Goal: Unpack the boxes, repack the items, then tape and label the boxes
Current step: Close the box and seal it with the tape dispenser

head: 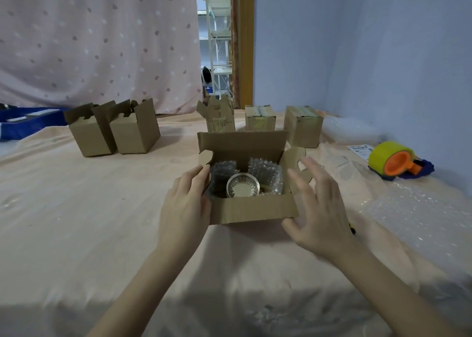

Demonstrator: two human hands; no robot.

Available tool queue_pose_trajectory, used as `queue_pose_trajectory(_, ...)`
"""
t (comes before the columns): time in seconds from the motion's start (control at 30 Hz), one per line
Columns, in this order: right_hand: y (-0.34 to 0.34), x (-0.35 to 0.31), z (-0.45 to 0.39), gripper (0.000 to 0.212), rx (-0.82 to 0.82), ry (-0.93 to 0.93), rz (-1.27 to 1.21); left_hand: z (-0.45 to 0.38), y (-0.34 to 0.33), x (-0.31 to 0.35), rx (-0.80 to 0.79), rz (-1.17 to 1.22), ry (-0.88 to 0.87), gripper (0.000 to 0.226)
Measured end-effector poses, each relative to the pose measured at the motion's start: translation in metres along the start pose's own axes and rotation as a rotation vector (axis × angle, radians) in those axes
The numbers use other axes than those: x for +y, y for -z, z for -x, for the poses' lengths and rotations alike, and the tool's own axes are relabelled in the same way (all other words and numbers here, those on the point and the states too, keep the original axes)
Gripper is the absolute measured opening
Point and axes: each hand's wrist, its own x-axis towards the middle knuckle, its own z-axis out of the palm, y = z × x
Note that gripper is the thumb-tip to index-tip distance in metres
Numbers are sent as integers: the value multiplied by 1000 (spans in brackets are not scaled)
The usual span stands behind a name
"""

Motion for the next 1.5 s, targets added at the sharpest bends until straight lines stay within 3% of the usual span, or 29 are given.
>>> queue_pose_trajectory(0.17, -7, 5, 4, 114, -171, -402, -334, 0, -5, -8, -76, -18, -19, 56)
queue_pose_trajectory(0.23, -7, 5, -1, 117, -229, -494, -417, -3, -6, -11, -98, -21, -30, 61)
queue_pose_trajectory(0.33, -4, 1, -17, 96, -234, -414, -481, -13, -8, -13, -170, 8, 15, 70)
queue_pose_trajectory(0.5, -24, 11, -50, 63, -377, -141, -246, -39, -13, -13, -255, 109, 147, 70)
queue_pose_trajectory(0.67, -36, 23, -60, 44, -273, -129, -309, -52, -5, -30, -361, 144, 71, 87)
queue_pose_trajectory(0.73, -36, 31, -59, 32, -211, -160, -419, -53, 0, -39, -456, 224, 78, 79)
queue_pose_trajectory(0.8, -34, 35, -59, 22, -192, -279, -571, -53, 5, -45, -508, 404, 147, 54)
queue_pose_trajectory(0.87, -33, 37, -62, 15, -204, -447, -714, -54, 7, -47, -469, 591, 204, 28)
queue_pose_trajectory(1.0, -41, 37, -72, 21, -132, -479, -710, -56, -3, -36, -229, 702, 301, 23)
queue_pose_trajectory(1.13, -49, 33, -77, 6, -81, -557, -751, -64, -15, -27, -60, 700, 423, 10)
queue_pose_trajectory(1.2, -53, 34, -79, 27, -108, -639, -742, -67, -19, -26, -47, 689, 469, 12)
queue_pose_trajectory(1.27, -52, 37, -83, 58, -164, -747, -790, -72, -21, -26, -67, 652, 514, 31)
queue_pose_trajectory(1.33, -53, 43, -85, 77, -255, -821, -886, -76, -21, -28, -115, 640, 533, 49)
queue_pose_trajectory(1.43, -57, 37, -84, 80, -426, -907, -945, -77, -26, -28, -247, 737, 584, 56)
queue_pose_trajectory(1.5, -62, 26, -83, 71, -428, -924, -1025, -76, -32, -24, -272, 831, 687, 55)
